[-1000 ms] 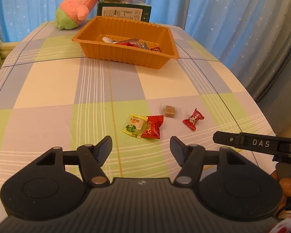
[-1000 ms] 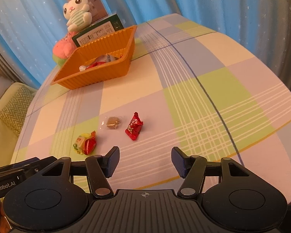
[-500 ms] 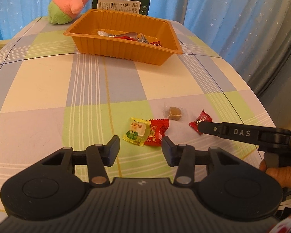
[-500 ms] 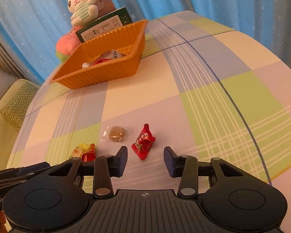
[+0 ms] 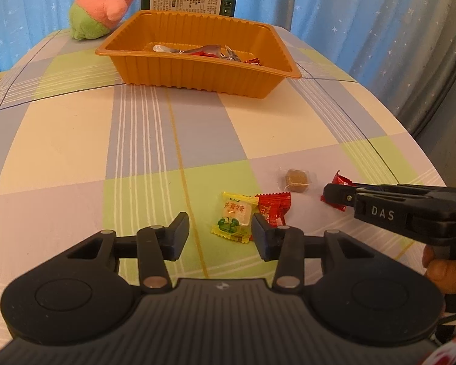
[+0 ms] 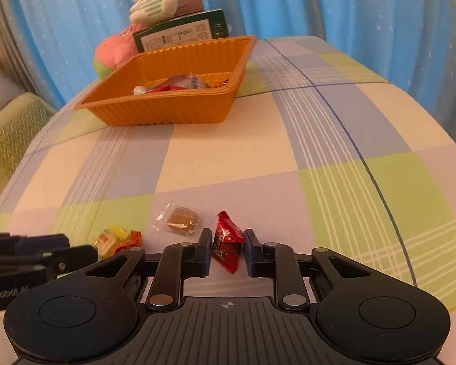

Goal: Organize snacks
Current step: 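Grasp a small red candy with the right tool, then grasp the yellow-green packet with the left tool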

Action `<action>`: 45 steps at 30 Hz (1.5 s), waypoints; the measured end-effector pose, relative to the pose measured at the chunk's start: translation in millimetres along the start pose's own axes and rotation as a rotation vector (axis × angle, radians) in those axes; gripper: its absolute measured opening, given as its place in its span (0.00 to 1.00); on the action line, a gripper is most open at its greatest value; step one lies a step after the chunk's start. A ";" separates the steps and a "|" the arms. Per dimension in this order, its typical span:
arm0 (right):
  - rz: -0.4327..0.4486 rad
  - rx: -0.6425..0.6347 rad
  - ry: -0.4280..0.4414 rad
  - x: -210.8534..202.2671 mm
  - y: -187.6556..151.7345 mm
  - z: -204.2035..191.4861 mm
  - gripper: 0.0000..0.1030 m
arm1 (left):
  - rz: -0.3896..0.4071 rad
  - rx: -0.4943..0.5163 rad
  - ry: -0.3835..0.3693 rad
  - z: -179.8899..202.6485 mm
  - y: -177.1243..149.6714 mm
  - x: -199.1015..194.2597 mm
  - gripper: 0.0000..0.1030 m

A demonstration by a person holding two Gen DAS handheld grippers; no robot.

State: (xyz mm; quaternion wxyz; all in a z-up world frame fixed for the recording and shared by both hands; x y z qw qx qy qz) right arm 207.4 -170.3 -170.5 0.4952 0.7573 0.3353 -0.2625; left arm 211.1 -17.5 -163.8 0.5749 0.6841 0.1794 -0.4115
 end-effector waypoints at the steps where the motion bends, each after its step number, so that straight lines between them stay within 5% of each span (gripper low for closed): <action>1: 0.002 0.000 -0.003 -0.1 -0.5 0.3 0.17 | 0.002 0.009 0.000 0.2 0.7 1.3 0.38; 11: -0.004 0.021 0.001 -4.1 -1.5 5.0 0.17 | -0.015 0.128 -0.013 10.9 5.6 21.0 0.32; 15: 0.001 0.005 -0.001 -3.3 -1.4 3.3 0.17 | -0.017 0.138 -0.002 13.4 5.8 21.4 0.19; 30: 0.012 -0.007 -0.008 -8.2 -5.3 -0.3 0.18 | 0.006 -0.017 0.026 1.7 -9.0 -10.7 0.18; 45: 0.080 -0.023 0.049 -69.4 5.4 -26.6 0.17 | 0.062 -0.089 0.069 -5.6 -0.9 -59.8 0.18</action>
Point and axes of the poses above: each gripper's, at about its wrist camera, not at the fingertips, and x roughly the way its jaws point, z to its right, y to its top, the point moved 7 cm from there along x, roughly the way its jaws point, and after that the axes turned 13 degrees about x, right-handed, at the moved point
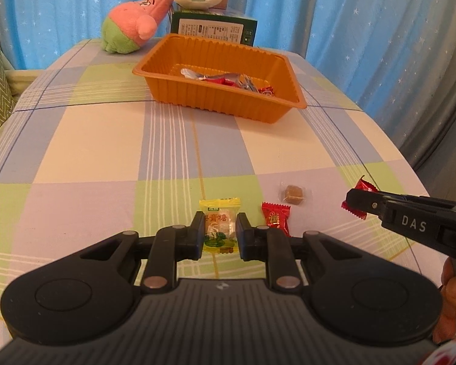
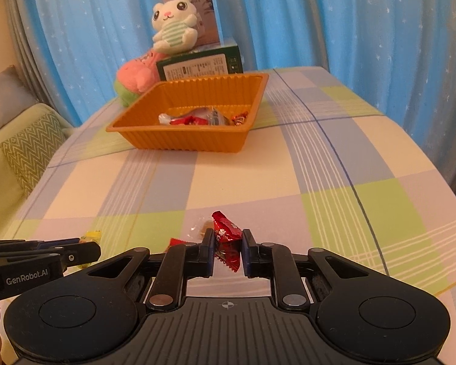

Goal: Organize snacks
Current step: 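Grasp the yellow-green packet with the left tool, then carry both held candies toward the orange tray and lower them in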

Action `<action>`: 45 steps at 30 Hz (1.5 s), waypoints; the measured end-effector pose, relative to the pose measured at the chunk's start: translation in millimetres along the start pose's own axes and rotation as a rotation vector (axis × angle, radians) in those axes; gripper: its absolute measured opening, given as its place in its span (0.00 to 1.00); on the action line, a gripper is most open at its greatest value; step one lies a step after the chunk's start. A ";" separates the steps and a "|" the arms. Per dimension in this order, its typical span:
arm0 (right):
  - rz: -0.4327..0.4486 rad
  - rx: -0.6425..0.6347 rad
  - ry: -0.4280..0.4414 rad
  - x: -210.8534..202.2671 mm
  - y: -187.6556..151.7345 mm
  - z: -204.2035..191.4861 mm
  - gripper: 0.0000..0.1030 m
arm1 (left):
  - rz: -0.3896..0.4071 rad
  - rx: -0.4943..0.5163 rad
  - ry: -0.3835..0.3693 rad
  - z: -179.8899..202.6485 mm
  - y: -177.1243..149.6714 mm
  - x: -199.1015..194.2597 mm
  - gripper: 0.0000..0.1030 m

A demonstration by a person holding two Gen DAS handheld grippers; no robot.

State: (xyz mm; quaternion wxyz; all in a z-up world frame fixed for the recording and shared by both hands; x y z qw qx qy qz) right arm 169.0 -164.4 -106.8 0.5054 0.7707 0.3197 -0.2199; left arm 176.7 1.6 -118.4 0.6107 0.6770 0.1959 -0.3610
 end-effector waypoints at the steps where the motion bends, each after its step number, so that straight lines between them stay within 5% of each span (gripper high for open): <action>1: 0.002 -0.001 0.003 -3.1 0.5 -1.3 0.17 | 0.004 0.000 0.003 0.0 1.1 -3.8 0.18; 27: 0.053 -0.004 0.045 -52.0 13.6 -17.7 0.17 | 0.082 0.004 0.026 5.2 23.3 -56.3 0.18; 45: 0.023 -0.028 0.011 -26.2 60.2 -16.8 0.17 | 0.105 0.017 -0.012 0.4 63.1 -41.1 0.18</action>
Point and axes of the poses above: each gripper's, at about its wrist camera, not at the fingertips, and x roughly the way its jaws point, z to its right, y to its top, the point moved 7 cm from there along x, roughly the way its jaws point, and after that the axes turned 13 degrees about x, right-handed, at the moved point
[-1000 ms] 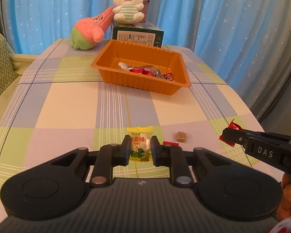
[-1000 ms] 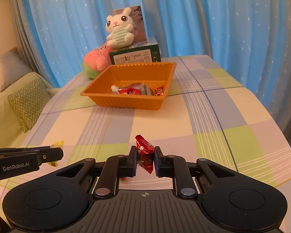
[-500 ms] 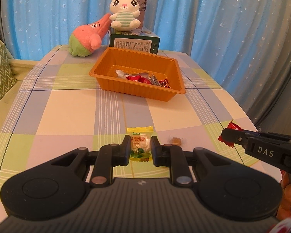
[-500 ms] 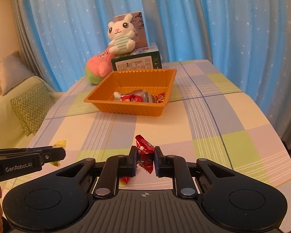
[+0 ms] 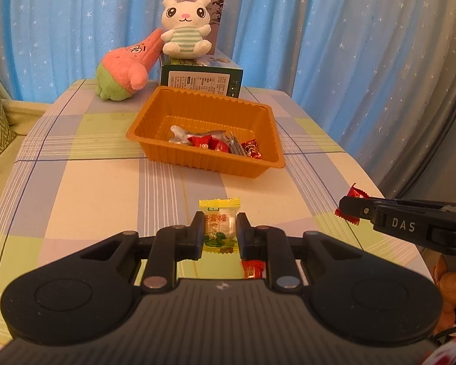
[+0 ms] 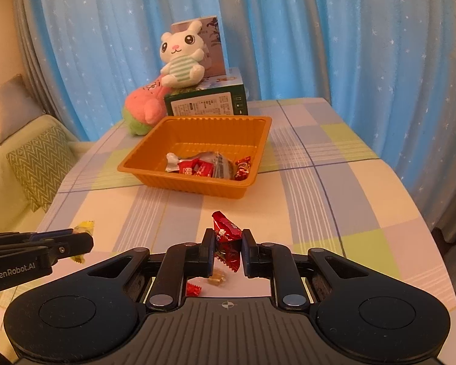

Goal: Organize snacks
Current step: 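Carry both held candies toward the orange tray and lower them in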

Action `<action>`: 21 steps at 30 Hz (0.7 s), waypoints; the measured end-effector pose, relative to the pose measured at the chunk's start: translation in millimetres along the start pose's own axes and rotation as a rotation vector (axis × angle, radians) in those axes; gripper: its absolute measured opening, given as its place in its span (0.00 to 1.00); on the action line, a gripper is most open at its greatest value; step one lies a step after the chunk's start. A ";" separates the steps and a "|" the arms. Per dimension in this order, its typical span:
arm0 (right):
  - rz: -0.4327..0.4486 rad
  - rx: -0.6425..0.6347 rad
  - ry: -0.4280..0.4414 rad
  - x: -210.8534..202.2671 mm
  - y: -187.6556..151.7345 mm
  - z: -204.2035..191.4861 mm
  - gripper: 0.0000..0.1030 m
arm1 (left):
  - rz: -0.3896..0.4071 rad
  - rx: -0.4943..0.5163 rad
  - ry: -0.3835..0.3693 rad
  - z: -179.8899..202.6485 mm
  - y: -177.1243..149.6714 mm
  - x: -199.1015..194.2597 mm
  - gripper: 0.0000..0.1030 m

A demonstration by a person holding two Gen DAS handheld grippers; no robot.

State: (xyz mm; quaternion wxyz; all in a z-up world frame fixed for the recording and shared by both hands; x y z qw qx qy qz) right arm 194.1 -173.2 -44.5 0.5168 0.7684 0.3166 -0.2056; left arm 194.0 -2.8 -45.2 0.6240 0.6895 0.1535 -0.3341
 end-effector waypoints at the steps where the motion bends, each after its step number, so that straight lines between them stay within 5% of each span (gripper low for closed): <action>1: -0.002 -0.004 -0.003 2.7 2.7 0.0 0.17 | 0.001 0.001 -0.001 -1.3 2.7 1.8 0.18; 21: -0.030 -0.075 -0.013 67.6 45.8 -10.1 0.17 | 0.025 0.045 -0.012 -27.7 62.9 51.8 0.18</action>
Point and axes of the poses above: each gripper's, at about its wrist camera, not at the fingertips, and x roughly the way its jaws point, z to its right, y to its top, the point moved 7 cm from there along x, roughly the way its jaws point, and after that the axes turned 13 degrees about x, right-handed, at the moved point
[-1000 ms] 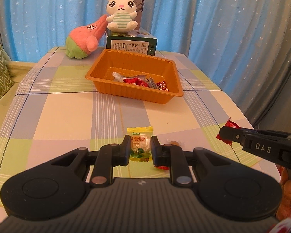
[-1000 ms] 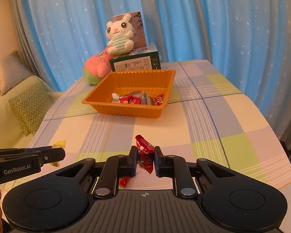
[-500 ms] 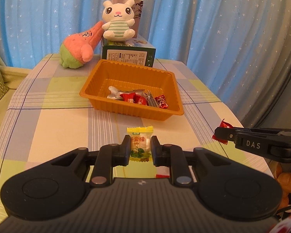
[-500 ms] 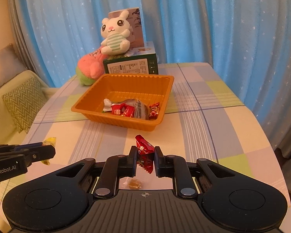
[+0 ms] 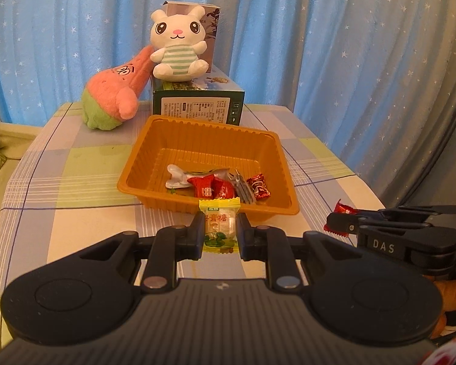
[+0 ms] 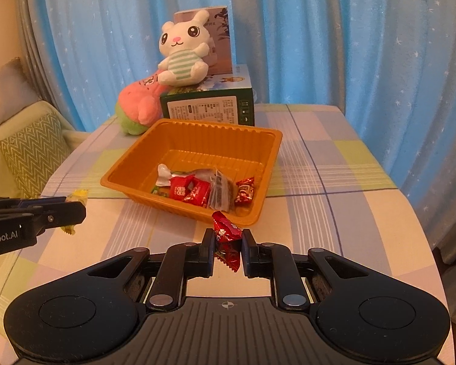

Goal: Organize snacks
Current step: 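Carry both held candies toward the orange tray and lower them in, then open both tools to release the candies into the orange tray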

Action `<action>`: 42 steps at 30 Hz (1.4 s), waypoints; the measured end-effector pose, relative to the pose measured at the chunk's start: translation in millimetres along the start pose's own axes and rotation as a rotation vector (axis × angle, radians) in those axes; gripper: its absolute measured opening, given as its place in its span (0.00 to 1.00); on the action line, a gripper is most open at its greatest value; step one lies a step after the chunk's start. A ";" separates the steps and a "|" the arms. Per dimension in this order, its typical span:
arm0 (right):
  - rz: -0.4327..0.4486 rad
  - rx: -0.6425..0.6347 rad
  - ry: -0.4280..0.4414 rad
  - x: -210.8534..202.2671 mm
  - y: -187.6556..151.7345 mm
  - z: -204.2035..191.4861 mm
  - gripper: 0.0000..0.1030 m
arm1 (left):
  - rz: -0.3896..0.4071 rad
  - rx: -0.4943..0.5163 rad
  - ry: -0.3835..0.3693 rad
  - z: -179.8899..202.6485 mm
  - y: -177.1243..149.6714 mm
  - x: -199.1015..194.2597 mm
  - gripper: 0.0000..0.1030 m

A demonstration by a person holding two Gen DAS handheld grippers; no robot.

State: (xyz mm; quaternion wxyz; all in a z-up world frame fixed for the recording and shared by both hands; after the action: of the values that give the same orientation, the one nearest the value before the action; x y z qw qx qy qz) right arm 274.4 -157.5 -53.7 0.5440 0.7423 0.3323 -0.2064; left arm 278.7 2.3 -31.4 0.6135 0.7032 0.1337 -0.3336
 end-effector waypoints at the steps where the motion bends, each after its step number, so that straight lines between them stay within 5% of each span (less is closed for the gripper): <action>1: -0.002 0.000 0.000 3.5 1.8 -0.1 0.17 | 0.000 0.003 -0.001 -1.7 2.9 3.5 0.18; 22: -0.052 0.037 0.051 85.3 65.5 -4.2 0.17 | -0.026 0.003 0.033 -51.0 52.1 96.3 0.18; 37: -0.091 0.052 0.027 117.5 65.9 6.0 0.17 | -0.048 -0.015 0.047 -62.1 45.8 142.6 0.19; 42: -0.096 0.059 0.027 118.9 66.0 9.5 0.17 | -0.046 -0.038 0.061 -69.7 46.2 144.0 0.27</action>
State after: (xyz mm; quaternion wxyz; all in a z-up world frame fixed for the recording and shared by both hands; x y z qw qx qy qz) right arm 404.8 -146.9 -92.0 0.5066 0.7440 0.3687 -0.2319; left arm 434.4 27.0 -85.1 0.6144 0.6982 0.1747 -0.3234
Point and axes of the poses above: each gripper's, at about its wrist camera, not at the fingertips, and x roughly the way its jaws point, z to its right, y to its top, the point moved 7 cm from there along x, roughly the way its jaws point, and after that the axes turned 13 degrees about x, right-handed, at the moved point
